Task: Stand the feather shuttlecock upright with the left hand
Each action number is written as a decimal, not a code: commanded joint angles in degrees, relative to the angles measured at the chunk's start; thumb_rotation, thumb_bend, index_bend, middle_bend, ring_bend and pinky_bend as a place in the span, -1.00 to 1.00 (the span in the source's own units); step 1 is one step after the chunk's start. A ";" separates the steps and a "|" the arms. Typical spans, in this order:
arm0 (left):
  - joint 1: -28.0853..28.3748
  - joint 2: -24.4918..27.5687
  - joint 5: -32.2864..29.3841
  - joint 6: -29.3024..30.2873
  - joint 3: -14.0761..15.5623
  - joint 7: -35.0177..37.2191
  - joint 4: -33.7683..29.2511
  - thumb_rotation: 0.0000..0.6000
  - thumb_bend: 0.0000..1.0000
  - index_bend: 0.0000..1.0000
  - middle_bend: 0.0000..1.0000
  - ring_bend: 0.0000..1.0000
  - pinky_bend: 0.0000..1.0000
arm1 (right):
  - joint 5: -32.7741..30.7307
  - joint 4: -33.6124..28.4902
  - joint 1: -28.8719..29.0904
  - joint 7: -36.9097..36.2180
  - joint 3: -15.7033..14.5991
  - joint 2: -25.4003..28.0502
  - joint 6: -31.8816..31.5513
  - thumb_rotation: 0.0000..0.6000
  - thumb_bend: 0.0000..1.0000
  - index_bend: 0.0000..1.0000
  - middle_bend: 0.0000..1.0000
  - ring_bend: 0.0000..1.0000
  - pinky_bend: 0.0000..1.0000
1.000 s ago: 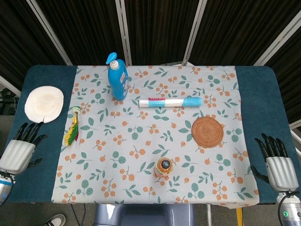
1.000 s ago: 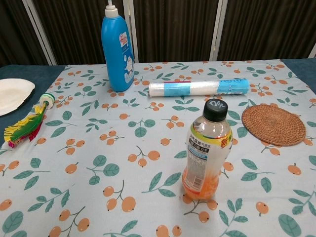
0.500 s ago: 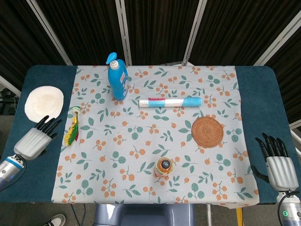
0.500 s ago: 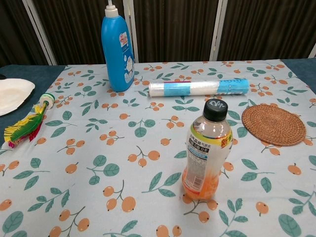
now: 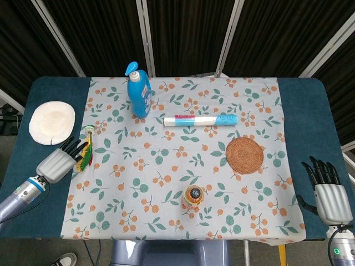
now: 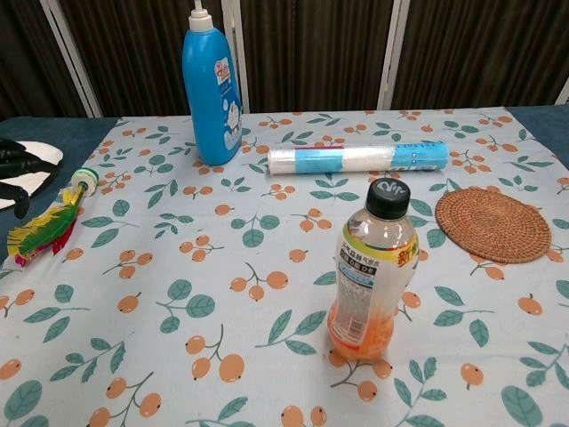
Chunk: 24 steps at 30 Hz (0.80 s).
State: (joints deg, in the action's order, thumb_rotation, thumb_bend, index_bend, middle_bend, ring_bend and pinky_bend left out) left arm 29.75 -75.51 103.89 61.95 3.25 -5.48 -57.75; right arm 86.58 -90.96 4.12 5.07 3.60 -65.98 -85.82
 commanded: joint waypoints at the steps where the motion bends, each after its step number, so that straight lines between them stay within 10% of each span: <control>1: 1.07 -2.48 1.31 1.34 0.93 2.48 3.94 1.00 -0.64 -0.20 -1.00 -1.00 -1.00 | -0.02 0.06 0.01 -0.03 0.01 -0.03 0.02 1.00 -0.69 -0.78 -1.00 -1.00 -1.00; 24: 1.49 -11.23 0.66 4.70 3.28 6.95 15.40 1.00 -0.51 -0.01 -1.00 -1.00 -1.00 | 0.08 -0.03 -0.22 0.34 0.09 -0.08 -0.51 1.00 -0.69 -0.76 -1.00 -1.00 -1.00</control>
State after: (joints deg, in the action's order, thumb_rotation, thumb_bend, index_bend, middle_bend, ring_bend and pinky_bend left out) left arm 31.22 -86.58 104.55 66.64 6.41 1.62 -42.56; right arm 86.66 -90.99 3.90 5.41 3.69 -66.06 -86.33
